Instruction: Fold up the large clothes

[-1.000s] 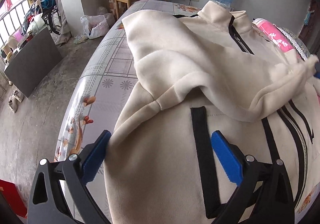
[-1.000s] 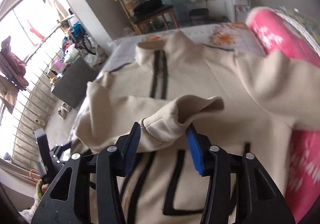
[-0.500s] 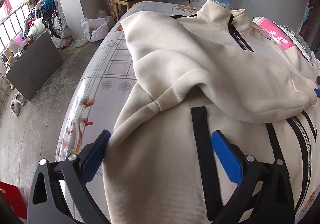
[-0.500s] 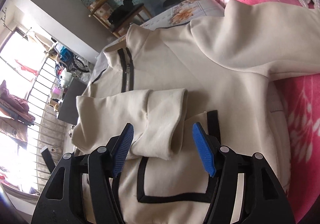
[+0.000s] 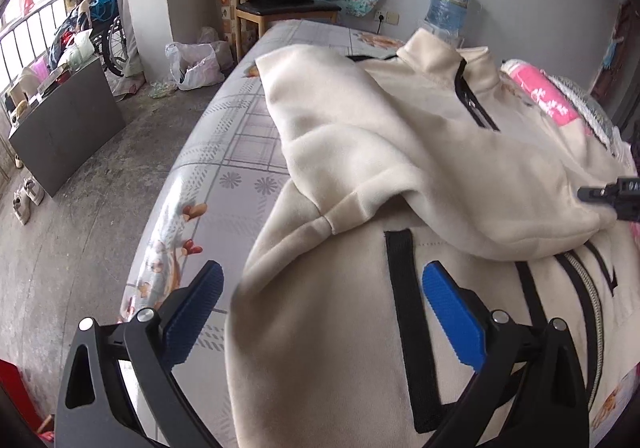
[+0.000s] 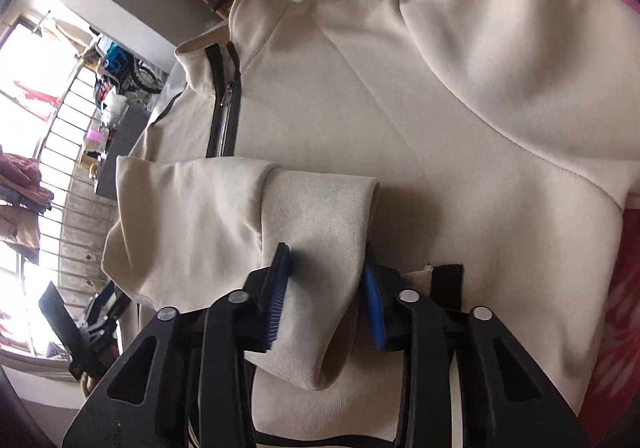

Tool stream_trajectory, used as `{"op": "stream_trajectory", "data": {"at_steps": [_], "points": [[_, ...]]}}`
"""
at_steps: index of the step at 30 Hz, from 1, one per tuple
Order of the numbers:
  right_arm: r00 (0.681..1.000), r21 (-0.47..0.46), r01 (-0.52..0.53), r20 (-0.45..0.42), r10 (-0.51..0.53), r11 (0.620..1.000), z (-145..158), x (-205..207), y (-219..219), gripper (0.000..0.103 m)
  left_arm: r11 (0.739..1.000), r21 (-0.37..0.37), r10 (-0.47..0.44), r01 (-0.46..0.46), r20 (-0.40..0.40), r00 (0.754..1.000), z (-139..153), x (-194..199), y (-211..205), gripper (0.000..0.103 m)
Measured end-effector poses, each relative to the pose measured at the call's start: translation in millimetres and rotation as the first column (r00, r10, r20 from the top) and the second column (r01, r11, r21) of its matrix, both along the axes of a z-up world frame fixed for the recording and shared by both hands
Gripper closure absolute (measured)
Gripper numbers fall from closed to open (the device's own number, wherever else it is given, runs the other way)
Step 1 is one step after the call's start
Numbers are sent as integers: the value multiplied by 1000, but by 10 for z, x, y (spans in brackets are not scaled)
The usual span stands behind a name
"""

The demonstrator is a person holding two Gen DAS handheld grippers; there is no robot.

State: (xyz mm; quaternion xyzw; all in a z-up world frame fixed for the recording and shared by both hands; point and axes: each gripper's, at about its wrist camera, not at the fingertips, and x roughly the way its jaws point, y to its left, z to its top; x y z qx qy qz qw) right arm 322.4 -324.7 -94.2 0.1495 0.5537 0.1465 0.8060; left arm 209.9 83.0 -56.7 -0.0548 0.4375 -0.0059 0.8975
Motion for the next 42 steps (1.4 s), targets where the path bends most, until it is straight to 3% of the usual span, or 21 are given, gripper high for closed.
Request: {"op": "stream_trajectory", "data": {"at_steps": [2,5,8,10,12,14,16,17,19,21,23,25,29,32,34,36,37,39,42], "points": [[1000,-13,-9,-2,9,1000,12,5,27,95,1000,-5,28,-28,30,999,80,-20,103,5],[999,-35,-23,44,25,999,227,70,161,97,998,15,61,-62,50,997,144,14,189,5],[981,-28,-67,181,71,997,835,188,446,97,998,25,61,-62,18,998,95,115,200,13],[938,-32,-98,330,103,995,1430,194,607,97,998,20,58,-58,-13,998,19,162,187,16],[876,-48,-98,469,109,994,1961,130,669,97,998,34,63,-62,-41,997,-56,183,161,21],[846,-54,-73,526,90,996,2200,95,584,97,997,44,67,-65,-41,997,-75,188,146,21],[853,-52,-26,519,49,998,2104,108,399,97,997,35,72,-70,-40,997,-75,197,161,21],[872,-59,-3,488,31,998,1934,148,296,97,997,26,73,-72,-41,996,-77,203,176,21],[933,-45,36,358,-17,998,1384,284,89,97,998,-3,67,-67,-35,997,-39,198,219,22],[970,-16,73,235,-67,997,841,323,-111,97,998,-34,51,-52,-16,999,61,156,286,24],[981,-21,83,175,-78,996,472,307,-177,97,998,-48,40,-40,7,999,221,100,360,24],[982,-57,81,175,-70,995,310,291,-177,97,997,-73,37,-35,27,999,406,81,443,24],[978,-36,69,201,-61,997,311,335,-215,97,970,-242,18,-16,4,1000,597,330,606,24],[976,-19,63,211,-58,998,345,410,-216,97,934,-356,-1,-25,-72,997,434,755,626,33],[977,-12,65,203,-62,998,343,447,-225,97,924,-380,-7,-49,-143,990,221,1044,597,42],[979,-8,68,191,-65,998,325,480,-236,97,921,-379,5,-85,-207,978,26,1248,563,64],[980,-8,68,186,-66,998,316,493,-245,97,922,-377,0,-82,-212,977,-22,1301,542,68],[981,5,57,187,-57,998,351,505,-252,97,931,-359,-4,-71,-204,979,-44,1339,497,89],[978,43,28,207,-36,999,479,492,-248,97,950,-312,-23,-26,-152,988,87,1285,424,98]]}}
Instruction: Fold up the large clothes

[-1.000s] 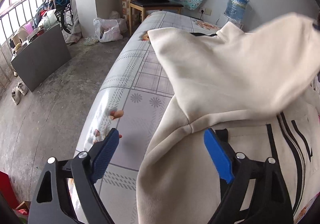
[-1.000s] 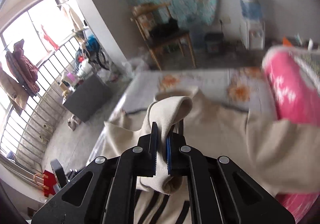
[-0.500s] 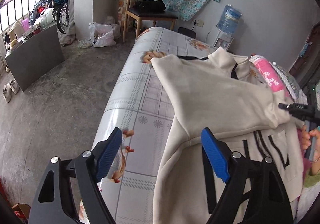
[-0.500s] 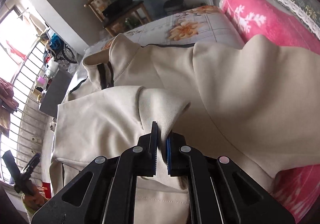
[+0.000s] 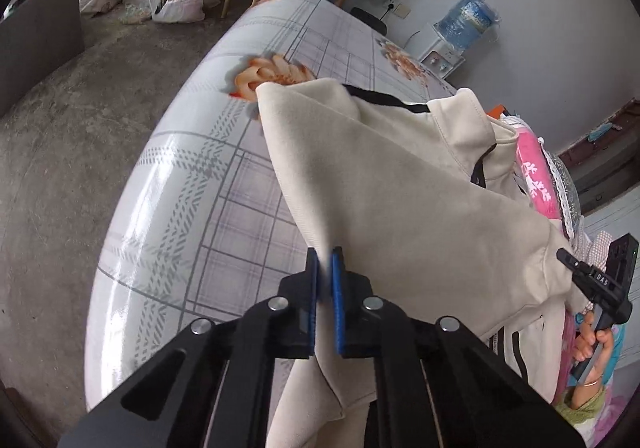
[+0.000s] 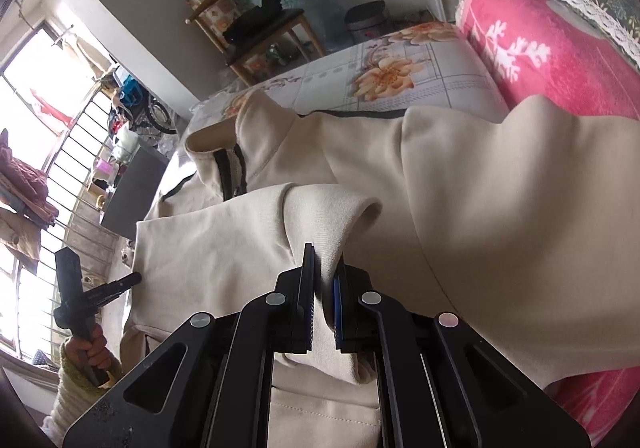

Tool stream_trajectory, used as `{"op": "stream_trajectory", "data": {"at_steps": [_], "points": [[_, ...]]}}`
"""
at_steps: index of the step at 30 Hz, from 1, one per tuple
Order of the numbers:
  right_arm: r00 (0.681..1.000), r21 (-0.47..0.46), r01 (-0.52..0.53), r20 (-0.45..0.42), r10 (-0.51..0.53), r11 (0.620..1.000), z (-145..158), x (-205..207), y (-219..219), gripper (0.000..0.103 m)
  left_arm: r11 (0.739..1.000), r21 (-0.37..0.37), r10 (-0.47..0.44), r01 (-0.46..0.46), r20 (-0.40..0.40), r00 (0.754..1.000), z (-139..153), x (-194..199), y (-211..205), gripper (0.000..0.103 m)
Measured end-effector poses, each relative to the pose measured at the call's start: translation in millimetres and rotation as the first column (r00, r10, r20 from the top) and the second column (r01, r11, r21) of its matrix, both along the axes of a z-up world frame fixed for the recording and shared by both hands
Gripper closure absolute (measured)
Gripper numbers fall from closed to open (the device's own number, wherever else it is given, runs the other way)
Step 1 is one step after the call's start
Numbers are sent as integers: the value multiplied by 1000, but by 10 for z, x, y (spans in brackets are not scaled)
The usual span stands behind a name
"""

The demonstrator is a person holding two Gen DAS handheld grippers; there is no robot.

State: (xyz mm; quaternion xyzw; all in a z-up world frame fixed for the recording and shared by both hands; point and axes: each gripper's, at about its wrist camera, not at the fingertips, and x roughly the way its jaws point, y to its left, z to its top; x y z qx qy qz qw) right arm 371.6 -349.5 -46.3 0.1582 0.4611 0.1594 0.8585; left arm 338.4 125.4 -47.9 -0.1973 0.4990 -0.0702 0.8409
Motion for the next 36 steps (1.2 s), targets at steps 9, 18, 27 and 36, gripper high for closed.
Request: {"op": "stream_trajectory", "data": {"at_steps": [9,18,27,36], "points": [[997,-14,14,-75,-15,1000,-265,106,-114,97,996,86,-21,20,22,1000,63,-9,8,98],[998,-325,49,38,-39,945,-275,86,65,71,977,213,-1,-16,77,997,165,-131,12,85],[983,-306,-133,83,166,943,-169,-150,437,68,971,169,-187,169,95,978,291,-262,-456,81],[968,-429,-236,-28,249,872,-403,-229,453,55,934,273,-241,231,4,970,-39,-364,-699,76]]}}
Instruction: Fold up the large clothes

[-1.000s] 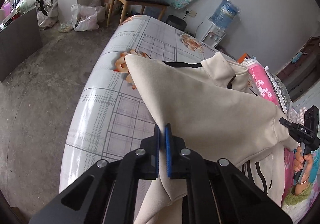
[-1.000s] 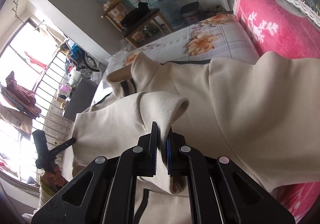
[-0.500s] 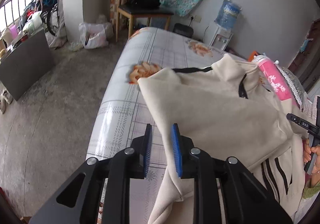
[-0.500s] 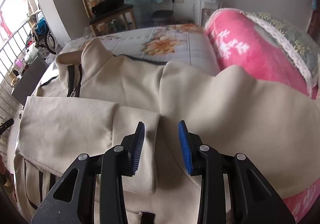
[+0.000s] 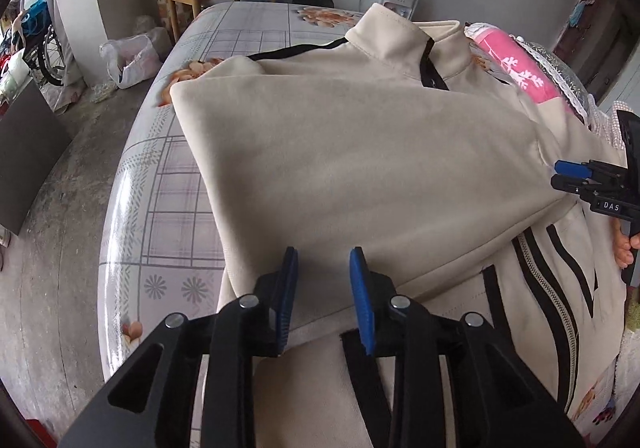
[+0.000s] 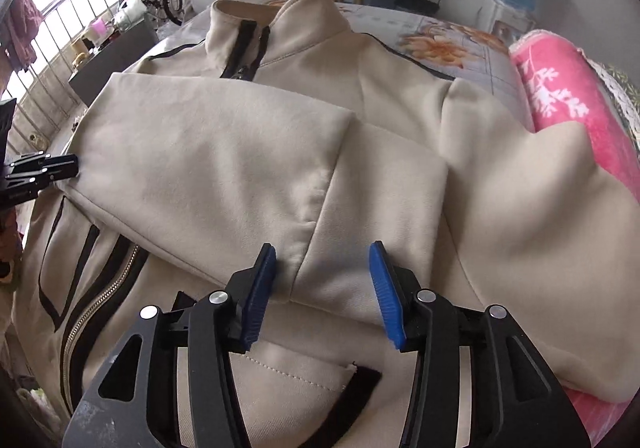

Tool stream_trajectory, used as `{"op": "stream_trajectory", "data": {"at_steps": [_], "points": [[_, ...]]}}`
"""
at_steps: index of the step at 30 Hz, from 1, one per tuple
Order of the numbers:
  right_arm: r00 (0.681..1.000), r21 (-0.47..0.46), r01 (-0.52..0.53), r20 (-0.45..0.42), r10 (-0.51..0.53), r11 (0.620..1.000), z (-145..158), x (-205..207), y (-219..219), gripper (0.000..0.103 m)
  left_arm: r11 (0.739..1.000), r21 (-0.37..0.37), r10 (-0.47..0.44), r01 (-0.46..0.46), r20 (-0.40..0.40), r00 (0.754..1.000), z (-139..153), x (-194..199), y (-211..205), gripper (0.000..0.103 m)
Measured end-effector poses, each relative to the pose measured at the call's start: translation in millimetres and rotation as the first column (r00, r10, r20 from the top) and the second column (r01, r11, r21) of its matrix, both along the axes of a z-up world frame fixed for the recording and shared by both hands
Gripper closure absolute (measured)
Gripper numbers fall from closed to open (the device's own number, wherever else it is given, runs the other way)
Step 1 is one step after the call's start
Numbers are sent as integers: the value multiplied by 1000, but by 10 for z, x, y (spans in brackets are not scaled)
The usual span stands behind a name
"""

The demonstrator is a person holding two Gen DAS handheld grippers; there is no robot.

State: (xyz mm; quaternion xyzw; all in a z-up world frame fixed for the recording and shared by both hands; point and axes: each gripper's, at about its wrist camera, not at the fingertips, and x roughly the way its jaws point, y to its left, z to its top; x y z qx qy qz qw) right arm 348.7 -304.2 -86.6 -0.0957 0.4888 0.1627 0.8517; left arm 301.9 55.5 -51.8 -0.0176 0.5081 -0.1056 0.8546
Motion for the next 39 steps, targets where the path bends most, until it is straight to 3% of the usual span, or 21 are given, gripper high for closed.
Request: {"op": "stream_trajectory", "data": {"at_steps": [5,8,10,14,18,27,31,34,39], "points": [[997,-11,3,72,-2,1000,175,-22,187,53,1000,9,2,-3,27,1000,95,58,-65,59],[998,-28,13,56,-12,1000,82,38,262,50,999,49,11,-11,-14,1000,-5,137,-158,47],[999,-58,44,-3,-44,997,-91,125,222,49,996,87,10,-10,-4,1000,-51,139,-198,46],[993,-1,114,6,-114,993,53,10,78,48,996,85,16,-17,5,1000,44,83,-212,45],[986,77,156,54,-161,985,314,-327,-55,34,994,113,-5,-2,53,999,203,-10,-311,39],[963,119,259,52,-266,959,364,-1082,-307,30,986,167,-11,7,20,1000,83,61,-701,31],[937,133,336,53,-345,933,377,-1370,-584,30,981,196,14,-12,-10,1000,-84,112,-726,31],[904,153,410,66,-423,899,469,-1513,-944,30,984,174,36,-35,-2,999,-119,118,-656,22],[802,233,570,53,-595,788,617,-1664,-1763,30,985,165,46,-44,-8,999,-132,140,-619,16]]}}
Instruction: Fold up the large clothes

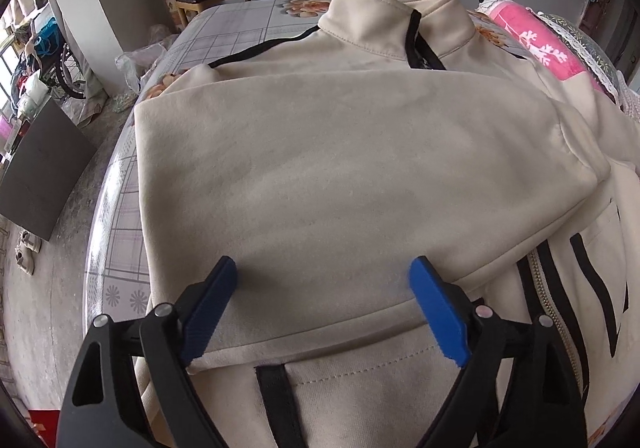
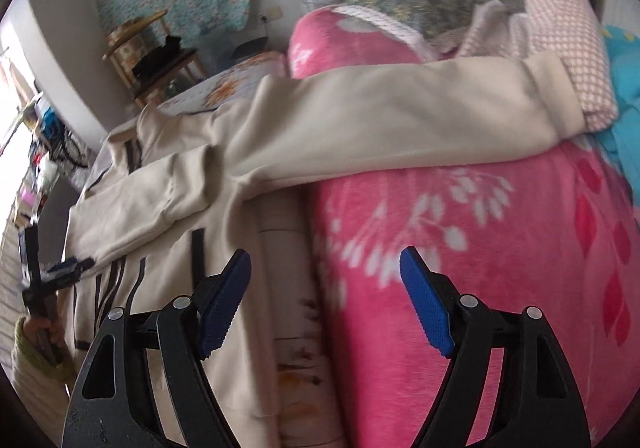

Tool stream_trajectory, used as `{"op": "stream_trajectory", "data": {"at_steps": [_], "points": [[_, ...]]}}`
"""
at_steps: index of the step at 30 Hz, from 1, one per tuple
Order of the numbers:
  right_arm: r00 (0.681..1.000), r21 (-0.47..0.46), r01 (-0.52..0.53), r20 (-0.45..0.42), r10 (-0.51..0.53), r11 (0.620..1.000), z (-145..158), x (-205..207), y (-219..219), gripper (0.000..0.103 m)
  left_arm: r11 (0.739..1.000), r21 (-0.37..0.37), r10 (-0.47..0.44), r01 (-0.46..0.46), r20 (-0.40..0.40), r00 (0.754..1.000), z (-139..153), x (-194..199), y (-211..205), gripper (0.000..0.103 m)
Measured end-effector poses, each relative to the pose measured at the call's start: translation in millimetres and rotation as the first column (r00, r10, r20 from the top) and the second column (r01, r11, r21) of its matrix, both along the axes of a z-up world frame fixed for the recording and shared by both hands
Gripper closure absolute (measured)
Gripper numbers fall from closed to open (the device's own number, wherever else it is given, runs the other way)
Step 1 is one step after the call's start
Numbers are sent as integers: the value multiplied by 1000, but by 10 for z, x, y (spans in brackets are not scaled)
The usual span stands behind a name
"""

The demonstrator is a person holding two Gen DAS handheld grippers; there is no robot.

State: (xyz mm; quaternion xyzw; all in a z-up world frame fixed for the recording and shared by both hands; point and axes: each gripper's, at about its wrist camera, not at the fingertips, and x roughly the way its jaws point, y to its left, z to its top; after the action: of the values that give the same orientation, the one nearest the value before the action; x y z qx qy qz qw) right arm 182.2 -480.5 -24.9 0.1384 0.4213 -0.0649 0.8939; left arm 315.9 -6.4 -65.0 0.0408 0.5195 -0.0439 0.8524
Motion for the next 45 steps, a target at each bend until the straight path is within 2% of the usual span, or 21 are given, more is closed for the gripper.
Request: {"op": "stream_trajectory", "data": {"at_steps": [4,9,12,19,27,29,32,33,35,39,45], "points": [[987,115,160,17,-162,980,30,-43,-722,30,1000,1,5,-5,-6,1000,-4,16,-2,14],[948,222,304,20,-316,926,-18,77,-1423,30,1000,1,5,-5,-10,1000,-8,32,-12,14],[923,276,366,12,-384,889,-91,200,-1714,35,1000,2,4,-4,-9,1000,-8,32,-11,14],[866,381,465,-7,-501,799,-286,418,-2218,48,1000,2,1,-1,-25,1000,-15,53,-17,14],[812,408,542,-27,-583,735,-497,504,-2512,57,1000,4,-4,4,-32,999,-17,66,-16,14],[804,421,545,-18,-594,725,-519,482,-2567,64,1000,3,-4,4,-33,999,-17,67,-19,14],[810,413,535,-2,-587,737,-500,492,-2549,76,1000,4,-4,4,-33,999,-19,65,-22,14],[816,415,523,9,-578,745,-472,506,-2524,86,1000,4,-4,4,-34,999,-19,66,-22,13],[820,387,514,41,-571,765,-357,540,-2441,89,1000,3,-4,4,-34,999,-21,65,-23,14],[843,319,457,141,-518,830,29,557,-2183,91,1000,3,-5,6,-32,999,-21,65,-24,13],[864,270,320,311,-397,908,854,513,-1661,91,1000,0,-9,9,-26,1000,-30,45,-10,13]]}}
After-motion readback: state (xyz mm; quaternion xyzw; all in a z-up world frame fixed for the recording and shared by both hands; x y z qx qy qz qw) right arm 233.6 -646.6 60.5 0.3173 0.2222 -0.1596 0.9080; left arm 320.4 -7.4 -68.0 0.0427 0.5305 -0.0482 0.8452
